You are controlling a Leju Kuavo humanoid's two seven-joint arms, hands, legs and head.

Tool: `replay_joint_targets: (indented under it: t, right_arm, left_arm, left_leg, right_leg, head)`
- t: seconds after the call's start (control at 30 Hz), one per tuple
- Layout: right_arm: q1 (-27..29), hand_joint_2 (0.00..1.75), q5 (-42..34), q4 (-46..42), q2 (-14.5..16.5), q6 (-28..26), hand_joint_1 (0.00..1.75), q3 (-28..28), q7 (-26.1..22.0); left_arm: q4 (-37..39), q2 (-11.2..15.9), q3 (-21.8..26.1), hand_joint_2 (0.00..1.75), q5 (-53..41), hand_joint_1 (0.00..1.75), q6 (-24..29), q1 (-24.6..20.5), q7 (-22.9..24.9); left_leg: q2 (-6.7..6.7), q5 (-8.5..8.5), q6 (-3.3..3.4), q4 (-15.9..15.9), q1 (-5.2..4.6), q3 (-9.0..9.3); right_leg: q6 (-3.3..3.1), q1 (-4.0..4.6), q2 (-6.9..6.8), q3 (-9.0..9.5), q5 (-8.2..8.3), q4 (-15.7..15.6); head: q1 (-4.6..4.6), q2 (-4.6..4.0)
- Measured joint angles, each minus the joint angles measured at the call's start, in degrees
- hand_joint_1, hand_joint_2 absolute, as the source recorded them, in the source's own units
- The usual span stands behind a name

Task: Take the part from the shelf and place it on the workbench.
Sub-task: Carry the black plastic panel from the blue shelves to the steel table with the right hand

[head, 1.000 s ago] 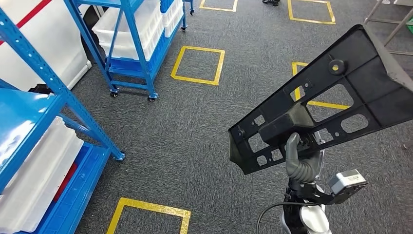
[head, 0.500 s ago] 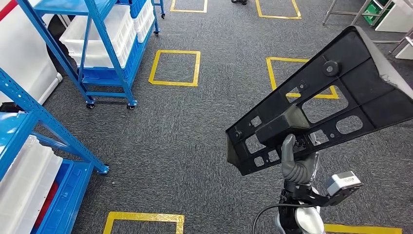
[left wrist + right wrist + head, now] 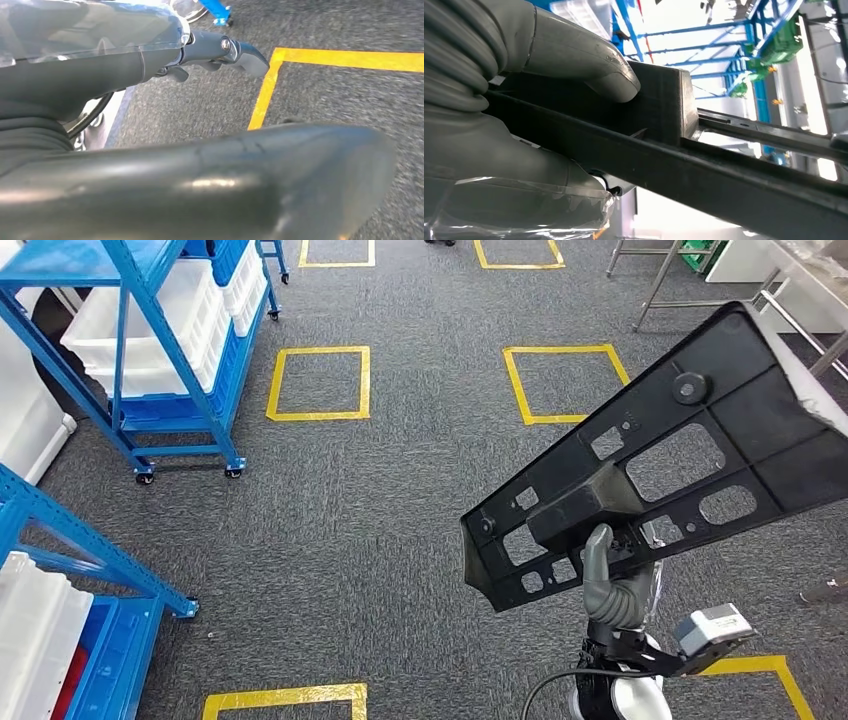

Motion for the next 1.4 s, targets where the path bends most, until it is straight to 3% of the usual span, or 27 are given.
replay_joint_targets:
  t: [0.07,0.13,0.2,0.23,0.27,0.3,0.37,0.43,0.5,0.57,0.6,0.67,0.73,0.77,0.8,0.83,0.87,0.93,0.97,1.03,1.1,1.17,1.23,1.3,1.33,1.37,1.4]
  right_arm:
    - [0.1,1.75,0.0,-0.5,0.0,0.1,1.75,-0.1,0.0]
    - [0.1,1.75,0.0,-0.5,0.0,0.2,1.75,-0.1,0.0]
    - [0.0,1.75,0.0,-0.6,0.1,0.2,1.75,-0.2,0.0]
    - [0.0,1.75,0.0,-0.6,0.1,0.2,1.75,-0.2,0.0]
    - [0.0,1.75,0.0,-0.5,0.1,0.2,1.75,-0.2,0.0]
    - [0.1,1.75,0.0,-0.5,0.2,0.2,1.75,-0.2,0.0]
    - [0.1,1.75,0.0,-0.5,0.2,0.2,1.75,-0.2,0.0]
    - [0.1,1.75,0.0,-0.5,0.2,0.3,1.75,-0.3,0.0]
    - [0.1,1.75,0.0,-0.5,0.2,0.7,1.75,-0.4,0.0]
    - [0.4,1.75,0.1,-0.6,0.2,1.1,1.75,-0.8,0.0]
    - [0.5,1.75,0.1,-0.7,0.2,1.2,1.75,-1.0,0.0]
    - [0.6,1.75,0.0,-0.9,0.2,1.4,1.75,-1.7,0.0]
    - [0.5,1.75,-0.3,-0.9,0.2,1.8,1.75,-2.3,0.0]
    - [0.6,1.75,-0.5,-0.9,0.2,2.1,1.75,-2.6,0.0]
    - [0.7,1.75,-0.9,-0.8,0.1,2.3,1.75,-3.0,0.0]
    - [0.8,1.75,-1.2,-0.8,0.0,2.6,1.75,-3.4,0.0]
    - [0.9,1.75,-1.6,-0.7,-0.1,2.8,1.75,-3.9,0.0]
    - [0.9,1.75,-2.2,-0.7,-0.4,3.2,1.75,-5.0,0.0]
    - [0.9,1.75,-2.5,-0.8,-0.5,3.4,1.75,-5.6,0.0]
    - [1.1,1.75,-3.1,-0.8,-0.9,3.8,1.75,-6.6,0.0]
    - [1.6,1.75,-3.5,-0.8,-1.2,4.4,1.75,-7.7,0.0]
    - [2.0,1.75,-3.7,-0.9,-1.4,4.7,1.75,-8.6,0.0]
    - [2.2,1.75,-3.9,-0.9,-1.4,4.9,1.75,-9.2,0.0]
    - [2.8,1.75,-3.5,-1.1,-1.4,5.3,1.75,-10.1,0.0]
    - [3.6,1.75,-3.2,-1.4,-1.3,5.6,1.75,-10.8,0.0]
    - [4.5,1.75,-3.0,-1.9,-1.1,6.1,1.75,-11.6,0.0]
    - [5.3,1.75,-2.8,-2.5,-0.8,6.5,1.75,-12.5,0.0]
  left_arm:
    - [0.0,-0.2,0.0,0.00,0.1,0.00,-0.1,-0.1,-0.1]
    - [0.0,-0.2,0.0,0.00,0.4,0.00,-0.2,-0.1,-0.3]
    - [0.0,-0.2,0.0,0.00,0.5,0.00,-0.3,0.0,-0.5]
    - [0.0,-0.2,0.0,0.00,0.5,0.00,-0.3,0.0,-0.5]
    - [0.0,-0.2,0.0,0.00,0.5,0.00,-0.3,0.0,-0.5]
    - [0.0,-0.2,0.0,0.00,0.5,0.00,-0.3,0.1,-0.5]
    - [0.0,-0.2,0.0,0.00,0.5,0.00,-0.3,0.1,-0.5]
    - [0.0,-0.2,0.0,0.00,0.6,0.00,-0.5,0.1,-0.7]
    - [0.0,-0.2,0.1,0.00,0.9,0.00,-1.0,0.1,-1.3]
    - [0.0,-0.2,0.1,0.00,1.2,0.00,-1.5,0.0,-1.9]
    - [0.0,-0.2,0.1,0.00,1.2,0.00,-1.7,0.0,-2.1]
    - [0.0,-0.3,0.1,0.00,1.1,0.00,-2.0,0.0,-2.3]
    - [0.0,-0.3,0.1,0.00,1.0,0.00,-2.1,0.1,-2.4]
    - [0.0,-0.3,0.1,0.00,1.0,0.00,-2.2,0.1,-2.5]
    - [0.0,-0.3,0.1,0.00,0.9,0.00,-2.2,0.1,-2.7]
    - [0.0,-0.3,0.1,0.00,0.9,0.00,-2.4,0.1,-3.0]
    - [0.0,-0.3,0.1,0.00,0.9,0.00,-2.7,0.1,-3.2]
    - [0.0,-0.4,0.1,0.00,1.0,0.00,-3.3,0.1,-4.0]
    - [0.0,-0.4,0.1,0.00,1.1,0.00,-3.7,0.1,-4.4]
    - [0.0,-0.5,0.1,0.00,1.3,0.00,-4.4,0.1,-5.2]
    - [0.0,-0.5,0.1,0.00,1.6,0.00,-5.0,0.0,-6.1]
    - [0.0,-0.5,0.1,0.00,1.9,0.00,-5.5,0.0,-6.9]
    - [0.0,-0.4,0.2,0.00,2.2,0.00,-6.1,0.1,-7.7]
    - [0.0,-0.3,0.3,0.00,2.5,0.00,-7.6,0.3,-9.0]
    - [0.0,-0.2,0.4,0.00,2.6,0.00,-8.7,0.4,-9.8]
    - [0.0,-0.1,0.4,0.00,2.6,0.00,-9.7,0.4,-10.5]
    - [0.0,0.0,0.5,0.00,2.7,0.00,-10.6,0.5,-11.0]
  left_leg:
    - [1.26,-0.33,-0.87,0.0,-0.13,0.42]
    - [-0.42,-1.82,-1.42,2.0,-0.03,-0.19]
    - [-3.05,-5.43,-1.76,8.3,0.13,-2.94]
    - [-3.71,-7.28,-1.88,12.4,0.20,-4.82]
    - [-3.92,-8.24,-2.01,15.4,0.28,-6.30]
    - [-3.99,-8.13,-2.13,16.7,0.38,-7.05]
    - [-4.30,-4.62,-2.25,12.5,0.66,-5.30]
    - [-6.45,-1.08,-2.22,4.5,1.03,-1.78]
    - [-8.12,-0.21,-1.92,0.7,1.11,-0.17]
    - [-7.46,-0.07,-1.28,0.4,0.90,-0.10]
    - [-6.87,0.13,-0.85,0.1,0.87,-0.01]
    - [-5.54,0.53,-0.04,-0.6,0.97,0.17]
    - [-4.20,0.59,0.35,-0.8,0.84,0.20]
    - [-3.49,0.52,0.40,-0.8,0.74,0.18]
    - [-2.79,0.43,0.42,-0.7,0.69,0.19]
    - [-2.09,0.33,0.40,-0.7,0.65,0.24]
    - [-1.43,0.21,0.34,-0.7,0.63,0.35]
    - [-0.31,-0.08,0.08,-0.7,0.54,0.72]
    - [0.17,-0.24,-0.14,-0.7,0.43,0.90]
    - [1.10,-0.52,-0.75,-0.8,0.27,1.23]
    - [1.84,-0.82,-1.45,-0.8,0.29,1.54]
    - [0.08,-2.09,-2.00,0.8,0.40,1.10]
    - [-2.86,-5.44,-2.17,6.9,0.52,-1.76]
    - [-3.85,-8.58,-2.16,14.9,0.51,-5.83]
    - [-3.92,-8.73,-2.12,16.9,0.51,-7.00]
    - [-3.98,-7.62,-2.04,16.4,0.52,-7.01]
    - [-4.23,-5.55,-1.92,13.7,0.55,-5.95]
  right_leg:
    - [-1.28,0.44,-0.76,3.01,1.76,-6.0]
    - [-1.89,0.02,0.29,3.33,2.25,-6.7]
    - [-2.33,-0.16,1.29,3.46,2.49,-6.9]
    - [-2.46,-0.14,1.88,3.42,2.51,-6.8]
    - [-2.48,-0.12,2.53,3.39,2.51,-6.8]
    - [-2.46,-0.12,3.23,3.38,2.49,-6.7]
    - [-2.28,-0.19,4.68,3.43,2.38,-6.4]
    - [-1.82,-0.26,5.97,3.28,2.11,-5.9]
    - [-1.13,-0.33,7.01,2.76,2.03,-5.4]
    - [-0.31,-0.56,7.98,2.33,2.24,-5.5]
    - [0.02,-0.66,7.84,2.18,2.16,-5.3]
    - [0.55,-0.63,5.61,0.72,0.34,-2.5]
    - [0.91,-0.69,2.79,-2.68,-3.11,4.2]
    - [1.08,-0.78,2.23,-4.46,-4.42,7.7]
    - [1.20,-0.85,1.94,-5.56,-4.80,9.7]
    - [1.26,-0.89,1.75,-5.65,-4.17,9.8]
    - [1.23,-0.89,1.46,-4.58,-2.63,7.7]
    - [0.82,-0.61,-0.28,-0.33,0.87,-0.2]
    - [0.49,-0.35,-1.19,1.39,1.91,-3.5]
    - [-0.20,0.17,-1.88,2.57,2.20,-6.0]
    - [-0.80,0.11,-0.63,2.58,2.39,-6.3]
    - [-1.42,-0.22,0.47,2.98,2.64,-6.8]
    - [-1.92,-0.34,1.56,3.20,2.70,-7.1]
    - [-2.16,-0.25,2.92,3.22,2.64,-7.0]
    - [-2.18,-0.21,3.63,3.27,2.59,-6.9]
    - [-2.15,-0.20,4.34,3.37,2.52,-6.9]
    - [-2.07,-0.22,5.06,3.51,2.42,-6.8]
  head:
    - [0.00,0.00]
    - [-0.01,0.00]
    - [-0.03,0.00]
    - [-0.04,0.00]
    - [-0.04,0.00]
    - [-0.04,0.00]
    - [-0.04,0.00]
    - [-0.04,0.00]
    - [-0.03,0.00]
    - [-0.02,0.00]
    - [-0.02,0.00]
    - [-0.01,0.00]
    - [0.00,0.00]
    - [0.00,0.00]
    - [0.00,0.00]
    - [0.00,0.00]
    - [0.00,0.00]
    - [0.00,0.00]
    - [0.00,0.00]
    - [0.00,0.00]
    - [0.00,0.00]
    - [0.00,0.00]
    - [-0.01,0.00]
    - [-0.01,0.00]
    - [0.00,0.00]
    - [0.00,0.00]
    - [0.00,0.00]
